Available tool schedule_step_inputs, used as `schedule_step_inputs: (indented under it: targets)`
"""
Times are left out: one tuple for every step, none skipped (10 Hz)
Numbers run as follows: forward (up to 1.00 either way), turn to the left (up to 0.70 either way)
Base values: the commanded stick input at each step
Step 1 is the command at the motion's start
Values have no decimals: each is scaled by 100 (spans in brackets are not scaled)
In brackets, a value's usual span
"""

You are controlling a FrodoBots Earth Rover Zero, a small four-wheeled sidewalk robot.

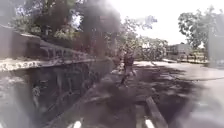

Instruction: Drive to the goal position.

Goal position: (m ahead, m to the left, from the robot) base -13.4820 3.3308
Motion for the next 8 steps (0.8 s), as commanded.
schedule_step_inputs:
  targets:
    - [0,0]
    - [0,0]
    - [0,0]
    - [0,0]
    - [0,-85]
    - [0,-85]
    - [0,-85]
    - [0,-85]
